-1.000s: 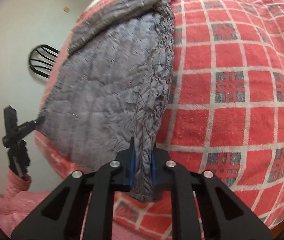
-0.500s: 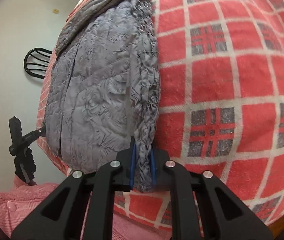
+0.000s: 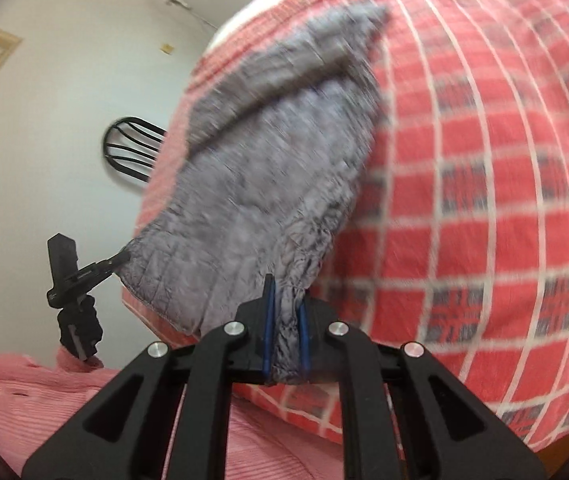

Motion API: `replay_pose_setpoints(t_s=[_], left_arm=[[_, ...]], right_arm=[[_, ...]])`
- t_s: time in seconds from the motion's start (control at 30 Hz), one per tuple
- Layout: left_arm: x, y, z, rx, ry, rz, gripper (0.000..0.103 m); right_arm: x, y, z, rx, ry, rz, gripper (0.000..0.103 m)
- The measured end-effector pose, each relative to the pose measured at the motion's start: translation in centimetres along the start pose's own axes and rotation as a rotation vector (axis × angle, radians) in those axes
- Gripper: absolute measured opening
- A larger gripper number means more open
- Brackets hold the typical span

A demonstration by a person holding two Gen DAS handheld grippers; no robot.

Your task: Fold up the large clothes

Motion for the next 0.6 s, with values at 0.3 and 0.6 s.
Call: replay_pose_setpoints(t_s=[0.3,0.6], left_arm=[[-2.6,-7.7,-2.0,0.019,0.044,-0.097,0.006],[-2.5,-17.1,-2.9,0.047,0.064,-0.154,0.006]], right_arm=[[-4.7,-7.1,1.7,-0.035,-0.057,-0.090,0.009],[-6.1,-14.4,1.6,-0.026,-0.078,-0.119,0.009]])
Point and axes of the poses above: each gripper's, at about its wrist camera, not at the fingertips, and x roughly the way its jaws point, z to its left, y to its underside, the point moved 10 cm from there along x, roughly the way its jaws point, and after that the axes turned 9 degrees about z, right-handed, at the moved point
